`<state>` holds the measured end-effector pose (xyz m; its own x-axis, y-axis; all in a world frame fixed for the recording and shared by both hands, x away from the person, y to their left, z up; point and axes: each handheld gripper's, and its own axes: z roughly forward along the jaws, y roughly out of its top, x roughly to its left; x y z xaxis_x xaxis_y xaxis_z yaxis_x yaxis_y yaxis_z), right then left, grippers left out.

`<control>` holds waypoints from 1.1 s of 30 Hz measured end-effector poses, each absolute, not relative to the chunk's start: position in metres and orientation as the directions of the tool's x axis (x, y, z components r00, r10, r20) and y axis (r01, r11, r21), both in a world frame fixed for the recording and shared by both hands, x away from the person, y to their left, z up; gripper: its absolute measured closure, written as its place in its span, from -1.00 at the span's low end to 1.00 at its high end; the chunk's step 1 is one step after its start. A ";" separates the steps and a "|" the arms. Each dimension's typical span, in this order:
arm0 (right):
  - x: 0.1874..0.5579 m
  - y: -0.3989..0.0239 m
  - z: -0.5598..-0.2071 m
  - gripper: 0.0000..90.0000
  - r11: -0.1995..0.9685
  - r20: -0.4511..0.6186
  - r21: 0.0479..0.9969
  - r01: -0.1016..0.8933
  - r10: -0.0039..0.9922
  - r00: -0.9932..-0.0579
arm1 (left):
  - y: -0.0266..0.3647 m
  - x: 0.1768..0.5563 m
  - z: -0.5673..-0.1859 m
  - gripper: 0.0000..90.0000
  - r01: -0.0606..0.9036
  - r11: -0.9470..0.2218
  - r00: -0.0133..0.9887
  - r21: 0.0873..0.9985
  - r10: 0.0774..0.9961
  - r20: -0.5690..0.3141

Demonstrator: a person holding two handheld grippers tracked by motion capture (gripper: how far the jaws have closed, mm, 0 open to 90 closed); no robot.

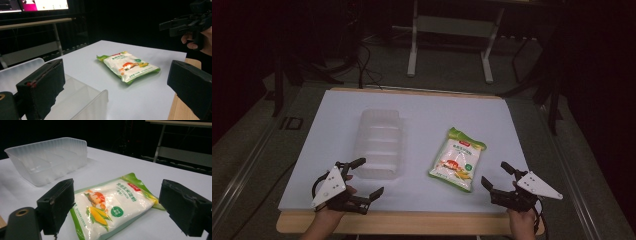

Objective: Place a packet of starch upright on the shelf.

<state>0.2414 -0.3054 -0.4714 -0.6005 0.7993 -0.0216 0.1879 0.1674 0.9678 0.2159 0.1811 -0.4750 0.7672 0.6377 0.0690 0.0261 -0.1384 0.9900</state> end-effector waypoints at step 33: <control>0.241 -0.278 -0.433 -0.74 0.173 -0.014 0.973 0.151 0.702 -0.712 | 0.168 0.209 -0.480 -0.96 0.016 -0.183 0.782 0.983 0.615 0.102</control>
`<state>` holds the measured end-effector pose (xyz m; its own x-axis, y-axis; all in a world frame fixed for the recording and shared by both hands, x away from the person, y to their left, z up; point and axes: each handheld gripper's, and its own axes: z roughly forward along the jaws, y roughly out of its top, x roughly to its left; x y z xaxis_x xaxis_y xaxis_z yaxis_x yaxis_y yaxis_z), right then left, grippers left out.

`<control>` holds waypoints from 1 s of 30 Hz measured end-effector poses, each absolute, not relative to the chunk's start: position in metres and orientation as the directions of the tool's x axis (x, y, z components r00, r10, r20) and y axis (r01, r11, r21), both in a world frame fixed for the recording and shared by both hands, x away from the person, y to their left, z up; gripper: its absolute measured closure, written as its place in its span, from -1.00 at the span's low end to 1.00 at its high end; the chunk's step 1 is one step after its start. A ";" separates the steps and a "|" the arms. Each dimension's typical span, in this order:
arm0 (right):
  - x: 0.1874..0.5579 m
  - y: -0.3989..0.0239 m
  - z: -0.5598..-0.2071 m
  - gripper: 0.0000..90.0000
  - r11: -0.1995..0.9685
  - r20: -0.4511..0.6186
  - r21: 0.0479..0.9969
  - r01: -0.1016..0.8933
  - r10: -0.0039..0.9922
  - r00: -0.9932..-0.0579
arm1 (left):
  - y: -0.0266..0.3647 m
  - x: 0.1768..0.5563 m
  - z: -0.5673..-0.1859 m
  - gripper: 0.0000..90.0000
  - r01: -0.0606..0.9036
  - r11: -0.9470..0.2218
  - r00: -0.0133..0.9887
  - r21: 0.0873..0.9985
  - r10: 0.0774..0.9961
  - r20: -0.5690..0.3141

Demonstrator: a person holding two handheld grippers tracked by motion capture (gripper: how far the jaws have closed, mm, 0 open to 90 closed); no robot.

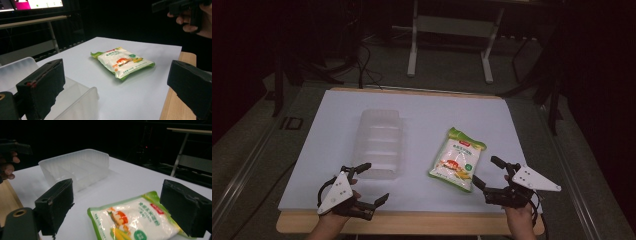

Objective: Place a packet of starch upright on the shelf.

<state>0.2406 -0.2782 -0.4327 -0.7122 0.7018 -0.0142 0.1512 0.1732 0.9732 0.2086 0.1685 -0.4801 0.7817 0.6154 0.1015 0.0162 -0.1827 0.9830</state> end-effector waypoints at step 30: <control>0.320 -0.285 -0.394 -0.74 0.181 -0.038 0.971 0.156 0.763 -0.646 | 0.169 0.208 -0.481 -0.96 0.015 -0.192 0.787 0.981 0.608 0.107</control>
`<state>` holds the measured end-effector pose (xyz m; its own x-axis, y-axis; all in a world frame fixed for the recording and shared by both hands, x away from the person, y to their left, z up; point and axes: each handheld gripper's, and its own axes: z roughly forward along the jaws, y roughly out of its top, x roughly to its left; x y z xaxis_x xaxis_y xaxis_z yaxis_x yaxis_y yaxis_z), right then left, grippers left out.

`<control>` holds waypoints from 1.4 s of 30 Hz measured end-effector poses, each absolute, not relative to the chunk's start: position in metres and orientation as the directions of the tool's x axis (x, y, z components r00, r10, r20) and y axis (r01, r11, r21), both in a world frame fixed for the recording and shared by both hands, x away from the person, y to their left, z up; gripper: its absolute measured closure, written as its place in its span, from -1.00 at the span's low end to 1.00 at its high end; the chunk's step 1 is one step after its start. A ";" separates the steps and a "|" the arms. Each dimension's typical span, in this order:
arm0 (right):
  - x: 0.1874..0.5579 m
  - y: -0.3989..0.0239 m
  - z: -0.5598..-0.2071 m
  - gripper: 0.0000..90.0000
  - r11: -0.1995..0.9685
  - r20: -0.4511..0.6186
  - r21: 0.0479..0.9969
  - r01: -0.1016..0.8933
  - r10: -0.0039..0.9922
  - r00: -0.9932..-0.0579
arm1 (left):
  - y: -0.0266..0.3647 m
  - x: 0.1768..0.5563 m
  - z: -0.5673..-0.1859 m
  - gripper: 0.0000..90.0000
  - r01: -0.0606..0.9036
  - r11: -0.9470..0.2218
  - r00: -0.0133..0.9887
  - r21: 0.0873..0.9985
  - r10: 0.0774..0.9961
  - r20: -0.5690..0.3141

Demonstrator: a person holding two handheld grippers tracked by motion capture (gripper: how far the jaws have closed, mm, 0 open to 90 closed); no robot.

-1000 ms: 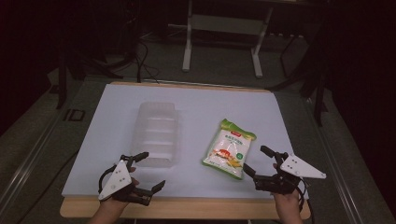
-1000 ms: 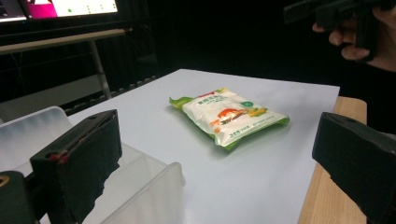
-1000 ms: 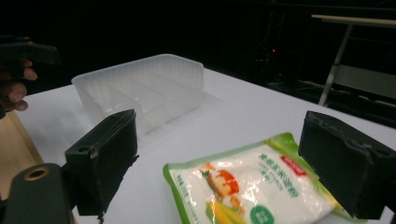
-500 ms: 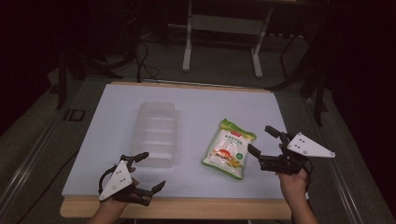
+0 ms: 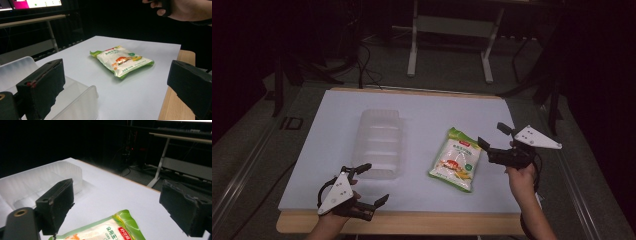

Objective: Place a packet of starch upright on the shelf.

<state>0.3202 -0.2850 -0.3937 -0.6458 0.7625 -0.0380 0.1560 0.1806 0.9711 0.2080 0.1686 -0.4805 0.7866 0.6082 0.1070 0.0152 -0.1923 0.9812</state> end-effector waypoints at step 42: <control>0.403 -0.305 -0.501 -0.74 0.255 0.107 0.845 0.470 0.781 -0.615 | 0.165 0.208 -0.483 -0.96 0.024 -0.213 0.800 0.977 0.590 0.109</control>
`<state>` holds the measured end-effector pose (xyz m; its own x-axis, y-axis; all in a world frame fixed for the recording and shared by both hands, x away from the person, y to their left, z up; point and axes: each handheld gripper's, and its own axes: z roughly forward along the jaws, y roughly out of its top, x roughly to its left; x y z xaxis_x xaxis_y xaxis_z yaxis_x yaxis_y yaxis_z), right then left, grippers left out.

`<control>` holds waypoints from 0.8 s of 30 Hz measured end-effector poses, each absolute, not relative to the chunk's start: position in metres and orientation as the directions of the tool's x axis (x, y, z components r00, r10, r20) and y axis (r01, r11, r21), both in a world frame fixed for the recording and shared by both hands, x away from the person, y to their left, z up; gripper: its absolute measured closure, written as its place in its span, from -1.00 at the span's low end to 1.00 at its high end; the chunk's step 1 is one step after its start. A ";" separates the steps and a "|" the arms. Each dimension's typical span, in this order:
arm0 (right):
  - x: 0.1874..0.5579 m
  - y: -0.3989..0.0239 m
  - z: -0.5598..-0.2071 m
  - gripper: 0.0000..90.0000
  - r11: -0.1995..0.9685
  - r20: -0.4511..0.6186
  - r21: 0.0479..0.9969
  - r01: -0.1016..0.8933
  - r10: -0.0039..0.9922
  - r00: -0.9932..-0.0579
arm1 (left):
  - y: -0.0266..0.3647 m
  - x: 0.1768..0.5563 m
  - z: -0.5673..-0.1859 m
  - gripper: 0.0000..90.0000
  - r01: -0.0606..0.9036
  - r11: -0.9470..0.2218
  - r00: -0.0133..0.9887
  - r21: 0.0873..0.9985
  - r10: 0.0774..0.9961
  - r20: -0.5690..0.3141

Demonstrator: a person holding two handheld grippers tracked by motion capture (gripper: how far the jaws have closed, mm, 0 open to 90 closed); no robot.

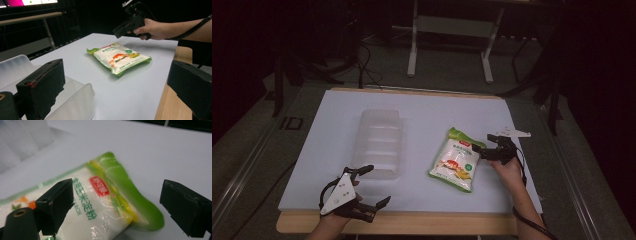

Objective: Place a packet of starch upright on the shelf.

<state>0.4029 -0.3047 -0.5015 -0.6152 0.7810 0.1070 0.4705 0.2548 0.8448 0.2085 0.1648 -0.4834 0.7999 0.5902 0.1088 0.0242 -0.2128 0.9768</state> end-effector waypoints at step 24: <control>0.424 -0.308 -0.535 -0.70 0.292 0.178 0.743 0.603 0.782 -0.598 | 0.161 0.209 -0.485 -0.96 0.028 -0.221 0.805 0.975 0.583 0.109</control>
<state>0.4244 -0.3082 -0.5353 -0.5978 0.7816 0.1784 0.6030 0.2917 0.7425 0.2088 0.1614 -0.4849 0.8054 0.5826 0.1091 0.0277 -0.2209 0.9749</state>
